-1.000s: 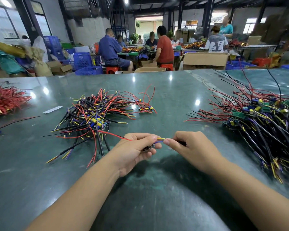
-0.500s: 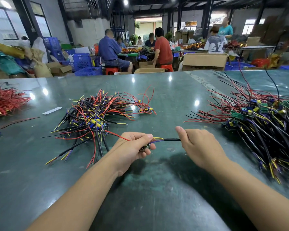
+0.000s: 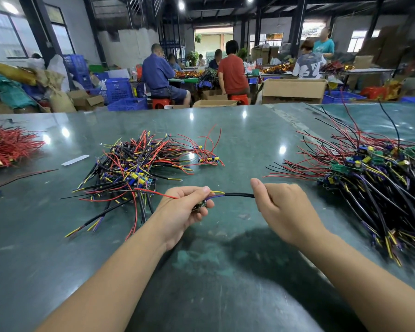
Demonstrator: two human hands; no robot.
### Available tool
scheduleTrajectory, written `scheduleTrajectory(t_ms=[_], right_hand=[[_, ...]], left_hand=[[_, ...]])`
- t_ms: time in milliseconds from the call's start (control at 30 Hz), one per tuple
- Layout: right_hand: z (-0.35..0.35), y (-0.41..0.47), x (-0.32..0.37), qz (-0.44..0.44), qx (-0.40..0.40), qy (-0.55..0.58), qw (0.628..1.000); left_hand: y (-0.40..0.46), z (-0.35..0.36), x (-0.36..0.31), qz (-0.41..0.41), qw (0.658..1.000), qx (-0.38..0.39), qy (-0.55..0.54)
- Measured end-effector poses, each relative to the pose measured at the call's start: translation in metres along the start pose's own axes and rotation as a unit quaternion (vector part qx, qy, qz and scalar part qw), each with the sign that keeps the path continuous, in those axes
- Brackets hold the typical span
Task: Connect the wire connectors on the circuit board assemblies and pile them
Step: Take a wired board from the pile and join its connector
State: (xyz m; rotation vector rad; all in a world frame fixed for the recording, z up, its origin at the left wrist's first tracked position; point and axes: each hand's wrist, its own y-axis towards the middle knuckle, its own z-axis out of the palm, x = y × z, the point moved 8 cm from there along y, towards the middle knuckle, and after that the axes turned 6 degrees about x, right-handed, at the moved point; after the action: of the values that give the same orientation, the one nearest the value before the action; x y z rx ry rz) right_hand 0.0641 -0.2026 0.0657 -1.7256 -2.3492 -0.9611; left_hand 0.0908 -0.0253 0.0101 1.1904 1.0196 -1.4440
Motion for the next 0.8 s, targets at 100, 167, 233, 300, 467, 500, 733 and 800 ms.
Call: scheduleTrajectory(t_ms=[100, 167, 233, 300, 467, 500, 733, 800], right_hand=[[-0.005, -0.001, 0.005, -0.022, -0.018, 0.136, 0.99], [-0.002, -0.001, 0.006, -0.028, 0.007, 0.228, 0.973], [0.008, -0.002, 0.006, -0.033, 0.065, 0.202, 0.977], [0.015, -0.002, 0.001, -0.034, 0.1, 0.019, 0.994], [0.0, 0.003, -0.018, -0.007, 0.054, -0.081, 0.995], [-0.001, 0.003, -0.025, 0.017, 0.053, -0.004, 0.998], [0.02, -0.002, -0.046, 0.198, 0.143, 0.488, 0.838], [0.026, -0.007, -0.043, 0.208, 0.194, 0.492, 0.823]], left_hand=[[0.002, 0.002, 0.002, -0.005, 1.0, 0.017, -0.017], [0.003, 0.001, 0.002, -0.009, 0.999, 0.019, -0.036], [0.003, -0.003, 0.001, -0.008, 0.999, 0.005, -0.042], [0.003, -0.01, -0.001, 0.003, 0.999, -0.023, -0.046], [0.0, -0.027, -0.018, 0.072, 0.991, -0.102, -0.048], [0.0, -0.028, -0.02, 0.081, 0.99, -0.108, -0.047], [-0.001, -0.037, -0.025, 0.093, 0.986, -0.129, -0.055], [-0.001, -0.039, -0.026, 0.093, 0.985, -0.13, -0.058]])
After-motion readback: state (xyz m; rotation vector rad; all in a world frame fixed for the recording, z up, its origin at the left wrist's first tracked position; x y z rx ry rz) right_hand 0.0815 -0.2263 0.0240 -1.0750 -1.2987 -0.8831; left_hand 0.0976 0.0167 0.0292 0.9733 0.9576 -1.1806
